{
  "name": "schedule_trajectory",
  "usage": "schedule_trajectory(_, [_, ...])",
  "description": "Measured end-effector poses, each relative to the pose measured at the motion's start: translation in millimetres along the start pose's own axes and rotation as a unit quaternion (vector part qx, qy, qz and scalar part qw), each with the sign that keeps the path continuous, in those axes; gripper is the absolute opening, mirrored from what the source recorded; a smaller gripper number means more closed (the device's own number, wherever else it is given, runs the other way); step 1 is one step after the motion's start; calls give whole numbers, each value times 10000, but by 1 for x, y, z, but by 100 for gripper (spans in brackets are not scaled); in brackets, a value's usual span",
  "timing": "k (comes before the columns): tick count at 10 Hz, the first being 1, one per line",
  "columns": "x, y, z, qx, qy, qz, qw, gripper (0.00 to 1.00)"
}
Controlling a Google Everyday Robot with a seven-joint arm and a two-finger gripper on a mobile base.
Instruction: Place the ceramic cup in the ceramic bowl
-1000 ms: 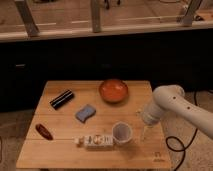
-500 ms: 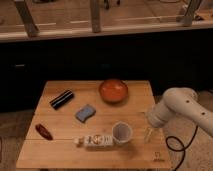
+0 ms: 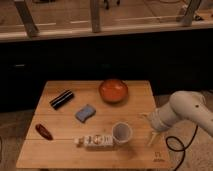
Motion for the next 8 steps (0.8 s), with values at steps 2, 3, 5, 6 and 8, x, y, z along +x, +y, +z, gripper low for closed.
schedule_trajectory(2, [-10, 10, 0, -84, -161, -251, 9995, 80])
schedule_trajectory(3, [-15, 13, 0, -127, -234, -377, 9989, 80])
schedule_trajectory(5, [-25, 17, 3, -226, -302, -613, 9974, 80])
schedule_trajectory(6, [-31, 19, 5, -264, -329, -731, 9964, 80])
schedule_trajectory(8, [-37, 25, 5, -315, -353, -868, 9951, 80])
